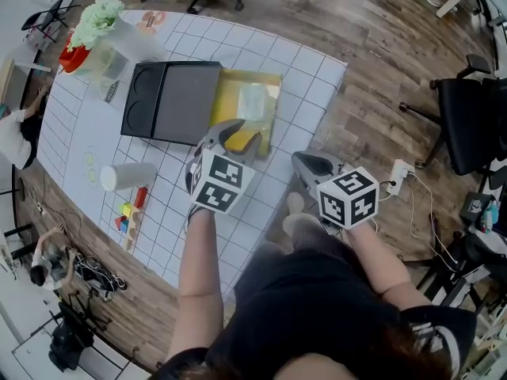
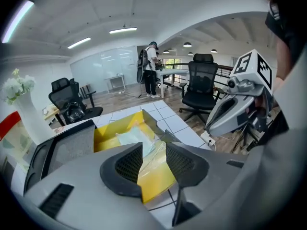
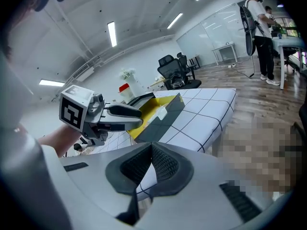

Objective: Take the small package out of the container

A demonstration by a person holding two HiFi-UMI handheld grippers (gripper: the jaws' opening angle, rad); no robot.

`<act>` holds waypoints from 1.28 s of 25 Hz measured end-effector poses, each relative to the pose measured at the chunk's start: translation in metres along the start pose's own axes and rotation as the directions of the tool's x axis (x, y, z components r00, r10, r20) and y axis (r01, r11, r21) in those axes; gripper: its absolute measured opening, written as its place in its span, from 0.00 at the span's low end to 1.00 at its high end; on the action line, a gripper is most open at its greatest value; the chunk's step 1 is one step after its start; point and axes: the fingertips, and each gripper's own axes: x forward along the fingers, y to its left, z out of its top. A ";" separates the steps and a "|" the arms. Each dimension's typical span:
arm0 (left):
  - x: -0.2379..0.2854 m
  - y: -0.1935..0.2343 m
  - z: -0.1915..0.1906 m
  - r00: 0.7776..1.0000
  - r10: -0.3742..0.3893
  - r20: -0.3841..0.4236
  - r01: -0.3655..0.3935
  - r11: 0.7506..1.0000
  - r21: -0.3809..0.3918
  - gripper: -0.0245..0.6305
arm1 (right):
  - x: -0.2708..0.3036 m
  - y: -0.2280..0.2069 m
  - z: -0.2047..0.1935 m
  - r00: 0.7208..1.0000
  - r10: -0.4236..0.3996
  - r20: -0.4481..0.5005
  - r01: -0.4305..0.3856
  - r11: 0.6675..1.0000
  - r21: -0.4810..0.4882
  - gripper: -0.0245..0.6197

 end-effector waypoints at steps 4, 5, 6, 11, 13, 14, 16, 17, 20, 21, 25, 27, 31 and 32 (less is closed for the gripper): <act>0.014 -0.002 -0.005 0.997 -0.012 -0.082 0.018 0.997 0.072 0.28 | 0.003 -0.010 -0.003 1.000 0.003 -0.014 -0.002 1.000 0.011 0.06; 0.016 -0.002 -0.006 0.995 -0.013 -0.102 0.022 0.996 0.087 0.28 | 0.003 -0.012 -0.004 1.000 0.003 -0.016 -0.003 1.000 0.015 0.06; 0.018 -0.001 -0.007 0.992 -0.010 -0.126 0.024 0.994 0.104 0.28 | 0.003 -0.014 -0.005 1.000 0.003 -0.018 -0.003 1.000 0.019 0.06; 0.032 0.005 -0.014 0.965 0.001 -0.263 0.057 0.976 0.211 0.28 | 0.003 -0.021 -0.007 1.000 0.004 -0.019 -0.004 0.999 0.034 0.06; 0.038 0.003 -0.011 0.961 -0.021 -0.276 0.085 0.971 0.222 0.27 | 0.002 -0.024 -0.008 1.000 0.003 -0.019 -0.002 0.999 0.042 0.06; 0.040 0.001 -0.010 0.959 -0.032 -0.280 0.098 0.970 0.224 0.27 | 0.002 -0.026 -0.009 1.000 0.001 -0.020 0.000 0.999 0.046 0.06; 0.045 -0.001 -0.011 0.953 -0.044 -0.300 0.118 0.966 0.231 0.27 | 0.001 -0.030 -0.011 1.000 -0.004 -0.022 0.005 0.998 0.056 0.06; 0.048 -0.001 -0.012 0.949 -0.046 -0.313 0.125 0.964 0.235 0.26 | 0.001 -0.032 -0.011 1.000 -0.005 -0.023 0.007 0.998 0.060 0.06; 0.054 -0.002 -0.017 0.937 -0.055 -0.345 0.146 0.959 0.242 0.26 | 0.001 -0.036 -0.011 1.000 -0.010 -0.019 0.011 0.998 0.070 0.06; 0.056 -0.003 -0.019 0.934 -0.058 -0.352 0.151 0.958 0.243 0.25 | 0.001 -0.037 -0.011 1.000 -0.011 -0.018 0.012 0.997 0.073 0.06; 0.060 -0.005 -0.020 0.935 -0.071 -0.348 0.160 0.959 0.236 0.16 | 0.001 -0.038 -0.012 1.000 -0.013 -0.015 0.015 0.997 0.078 0.06; 0.061 -0.007 -0.020 0.937 -0.082 -0.340 0.165 0.961 0.224 0.12 | 0.001 -0.036 -0.013 1.000 -0.012 -0.015 0.013 0.997 0.079 0.06; 0.058 -0.007 -0.019 0.941 -0.070 -0.332 0.158 0.956 0.247 0.09 | 0.001 -0.032 -0.013 1.000 -0.011 -0.015 0.012 0.997 0.075 0.06; 0.055 -0.006 -0.018 0.944 -0.057 -0.326 0.147 0.955 0.259 0.08 | 0.001 -0.030 -0.013 1.000 -0.011 -0.014 0.012 0.997 0.073 0.06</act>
